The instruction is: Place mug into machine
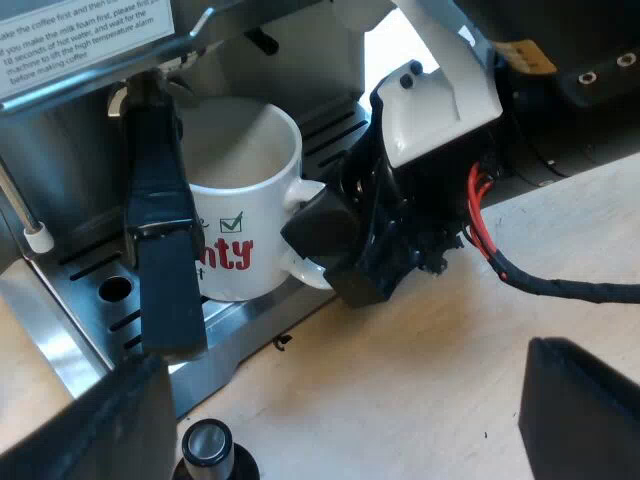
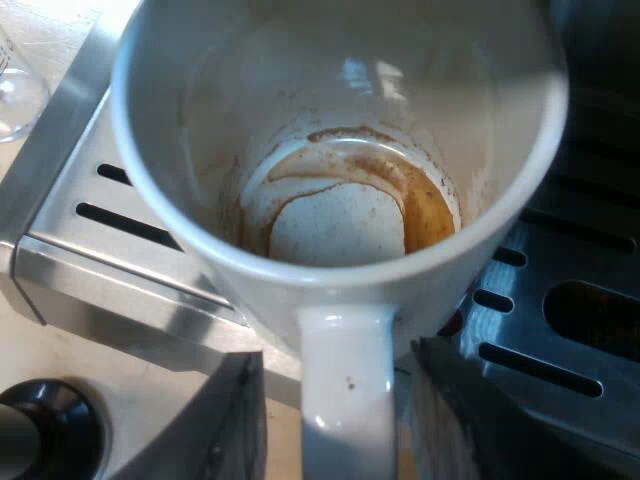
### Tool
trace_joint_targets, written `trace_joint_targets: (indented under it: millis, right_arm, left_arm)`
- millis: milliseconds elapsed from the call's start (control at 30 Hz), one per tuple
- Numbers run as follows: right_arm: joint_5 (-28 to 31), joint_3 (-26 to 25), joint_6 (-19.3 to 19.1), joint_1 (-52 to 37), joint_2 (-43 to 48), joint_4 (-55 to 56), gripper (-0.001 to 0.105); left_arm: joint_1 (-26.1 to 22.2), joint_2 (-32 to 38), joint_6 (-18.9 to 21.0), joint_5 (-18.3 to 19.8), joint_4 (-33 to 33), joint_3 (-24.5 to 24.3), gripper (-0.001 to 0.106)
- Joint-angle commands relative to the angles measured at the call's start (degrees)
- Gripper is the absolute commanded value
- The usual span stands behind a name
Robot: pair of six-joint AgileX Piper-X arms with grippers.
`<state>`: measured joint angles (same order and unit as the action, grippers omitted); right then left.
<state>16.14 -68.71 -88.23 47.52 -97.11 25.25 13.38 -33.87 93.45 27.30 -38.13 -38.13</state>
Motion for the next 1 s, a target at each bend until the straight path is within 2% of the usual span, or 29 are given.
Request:
trace_joint_targets:
  millis: [33,167,333,667,800,900,1000]
  right_arm:
    - [-0.07,-0.65,-0.63,0.18,0.56,-0.27,0.037]
    - [-0.98,-0.65,-0.5,0.18,1.18,1.03,0.04]
    - [-0.65,-0.65,-0.26,0.18,4.02,3.86,0.069]
    - [0.72,-0.65,-0.26,3.08,9.64,8.38,0.07]
    - [3.23,-0.38,1.62,5.18,10.73,8.77,0.07]
    - [3.55,1.46,3.88,5.33,11.8,8.14,0.07]
    - [5.92,4.39,4.13,5.33,13.25,6.76,0.07]
  left_arm:
    - [0.27,0.03,-0.29,0.36,0.76,0.01,0.072]
    - [0.27,0.03,-0.29,0.36,0.76,0.01,0.072]
    - [0.27,0.03,-0.29,0.36,0.76,0.01,0.072]
    - [0.27,0.03,-0.29,0.36,0.76,0.01,0.072]
    - [0.27,0.03,-0.29,0.36,0.76,0.01,0.072]
    - [0.27,0.03,-0.29,0.36,0.65,0.01,0.072]
    - [0.27,0.03,-0.29,0.36,-0.11,0.01,0.072]
